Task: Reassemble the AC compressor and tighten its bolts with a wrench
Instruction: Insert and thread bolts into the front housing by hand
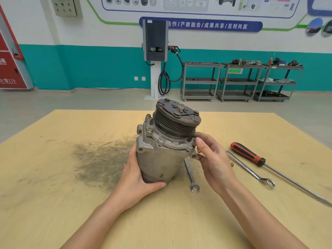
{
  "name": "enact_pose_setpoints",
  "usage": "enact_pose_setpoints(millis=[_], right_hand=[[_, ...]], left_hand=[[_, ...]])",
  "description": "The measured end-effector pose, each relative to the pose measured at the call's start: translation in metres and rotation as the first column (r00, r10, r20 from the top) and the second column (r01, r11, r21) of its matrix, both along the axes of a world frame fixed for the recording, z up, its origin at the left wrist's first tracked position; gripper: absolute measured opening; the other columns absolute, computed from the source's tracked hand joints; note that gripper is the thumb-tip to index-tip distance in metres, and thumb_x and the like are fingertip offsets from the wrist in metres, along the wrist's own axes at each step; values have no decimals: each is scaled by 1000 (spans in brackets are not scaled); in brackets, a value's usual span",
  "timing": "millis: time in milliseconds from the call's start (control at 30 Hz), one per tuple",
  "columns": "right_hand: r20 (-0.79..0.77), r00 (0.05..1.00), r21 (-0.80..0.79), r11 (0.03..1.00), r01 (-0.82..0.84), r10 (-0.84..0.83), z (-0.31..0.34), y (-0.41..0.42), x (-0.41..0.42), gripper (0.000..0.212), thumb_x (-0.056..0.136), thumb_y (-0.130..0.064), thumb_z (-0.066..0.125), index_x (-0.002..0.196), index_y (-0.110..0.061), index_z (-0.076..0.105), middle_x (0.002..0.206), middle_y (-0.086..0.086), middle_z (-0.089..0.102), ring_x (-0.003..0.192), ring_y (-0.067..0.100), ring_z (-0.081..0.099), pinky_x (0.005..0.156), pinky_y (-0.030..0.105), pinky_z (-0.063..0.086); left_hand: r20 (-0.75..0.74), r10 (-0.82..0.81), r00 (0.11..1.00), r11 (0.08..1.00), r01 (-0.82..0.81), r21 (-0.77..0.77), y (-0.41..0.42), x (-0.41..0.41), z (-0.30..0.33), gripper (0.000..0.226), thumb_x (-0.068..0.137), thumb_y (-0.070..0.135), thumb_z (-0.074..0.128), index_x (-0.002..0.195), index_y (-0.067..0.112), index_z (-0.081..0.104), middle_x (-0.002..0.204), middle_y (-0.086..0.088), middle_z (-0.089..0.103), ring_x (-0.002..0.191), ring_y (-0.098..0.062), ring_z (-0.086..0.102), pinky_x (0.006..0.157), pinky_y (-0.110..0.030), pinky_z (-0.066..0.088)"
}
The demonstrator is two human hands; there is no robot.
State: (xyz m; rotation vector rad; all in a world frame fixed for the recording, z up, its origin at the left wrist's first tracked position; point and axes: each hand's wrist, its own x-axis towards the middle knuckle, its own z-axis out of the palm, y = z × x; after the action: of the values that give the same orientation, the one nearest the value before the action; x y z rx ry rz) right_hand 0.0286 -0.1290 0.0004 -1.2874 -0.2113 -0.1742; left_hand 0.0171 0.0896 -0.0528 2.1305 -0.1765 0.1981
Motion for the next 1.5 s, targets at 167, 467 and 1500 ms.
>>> enact_pose_setpoints(millis=[167,467,1500], right_hand=[[9,1000,85,996,-12,11,2,3,2,17,77,-23,67,90,-12,65,84,-3,71,72,4,62,62,15,46],[64,998,16,1000,-22,21,-1,-1,0,23,81,-30,59,97,-16,68,91,-12,72,75,-3,60,65,10,42],[-33,999,30,999,11,-10,6,-2,6,28,66,-31,77,82,-14,62,85,7,68,73,16,56,68,30,39]], left_hand=[[0,-8,1000,1000,8,-7,0,0,0,127,46,66,83,144,35,8,150,9,33,139,-11,34,115,-45,34],[8,-8,1000,1000,8,-5,1,1,-2,125,47,68,83,143,40,8,151,11,33,139,-10,34,115,-44,34],[35,-31,999,999,32,-35,3,4,-6,126,44,73,83,142,39,10,149,13,34,136,-2,36,114,-37,36]])
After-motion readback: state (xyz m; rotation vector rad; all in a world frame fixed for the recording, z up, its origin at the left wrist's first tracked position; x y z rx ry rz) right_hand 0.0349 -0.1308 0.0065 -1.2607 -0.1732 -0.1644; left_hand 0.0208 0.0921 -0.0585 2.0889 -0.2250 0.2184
